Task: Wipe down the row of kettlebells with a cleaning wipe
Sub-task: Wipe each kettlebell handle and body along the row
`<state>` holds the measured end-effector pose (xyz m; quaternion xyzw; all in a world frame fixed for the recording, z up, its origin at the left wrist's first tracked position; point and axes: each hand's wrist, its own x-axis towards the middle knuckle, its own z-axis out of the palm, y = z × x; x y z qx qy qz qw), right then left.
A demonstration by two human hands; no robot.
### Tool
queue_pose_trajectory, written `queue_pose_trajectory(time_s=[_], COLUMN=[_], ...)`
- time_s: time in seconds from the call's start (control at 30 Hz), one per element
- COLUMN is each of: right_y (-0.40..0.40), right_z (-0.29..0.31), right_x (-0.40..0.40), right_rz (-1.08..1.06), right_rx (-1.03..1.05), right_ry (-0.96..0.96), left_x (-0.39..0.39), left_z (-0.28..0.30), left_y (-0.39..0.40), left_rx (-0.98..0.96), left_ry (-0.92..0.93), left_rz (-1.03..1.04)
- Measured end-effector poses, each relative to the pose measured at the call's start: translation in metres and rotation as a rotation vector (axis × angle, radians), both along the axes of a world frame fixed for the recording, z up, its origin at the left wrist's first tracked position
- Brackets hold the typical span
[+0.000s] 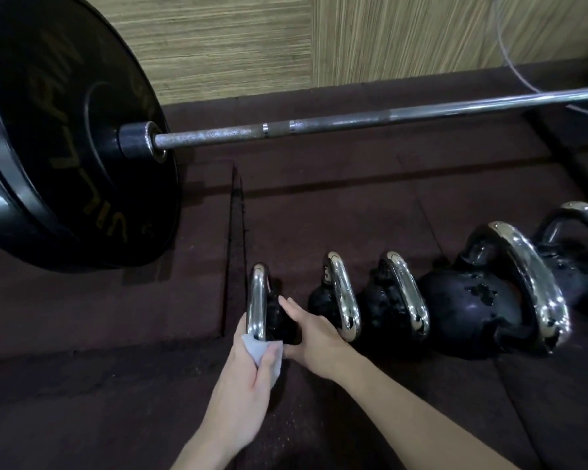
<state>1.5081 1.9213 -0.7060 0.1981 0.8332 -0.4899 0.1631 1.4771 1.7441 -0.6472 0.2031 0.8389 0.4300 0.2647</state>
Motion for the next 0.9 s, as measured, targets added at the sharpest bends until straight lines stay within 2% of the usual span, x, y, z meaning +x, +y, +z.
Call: queue_pose_trajectory(time_s=[0.23,0.4,0.47,0.53,0.63,0.77,0.9], right_y=[-0.001,0.003,0.011,0.023,0.044,0.049,0.041], right_z=[0.010,0.009,0.001,-0.007,-0.011,-0.003,-0.007], right_x=[0.004,0.037,0.061,0.081,0.096,0.097,0.095], right_rz=[0.018,0.076,0.045,-0.076,-0.298,-0.366,-0.347], right_rx=[-0.029,0.003,0.071,0.151,0.183,0.146,0.195], right_ry=[-0.046,-0.089,-0.123,-0.130,-0.054,0.102,0.210], left_x=[-0.045,-0.090,-0.113,-0.132,-0.142,-0.126,-0.086], left_z=[0.010,0.025,0.025,0.023,0.022,0.021,0.022], left_y=[0.033,0.070,0.087,0.101,0.114,0.130,0.149], left_rx=[-0.062,-0.146,-0.231,-0.295,-0.243,-0.118,-0.106], left_ry=[0.085,0.040,0.035,0.073,0.196,0.457,0.445], left_rz=[0.033,-0.019,-0.045,-0.106,-0.211,-0.300,-0.512])
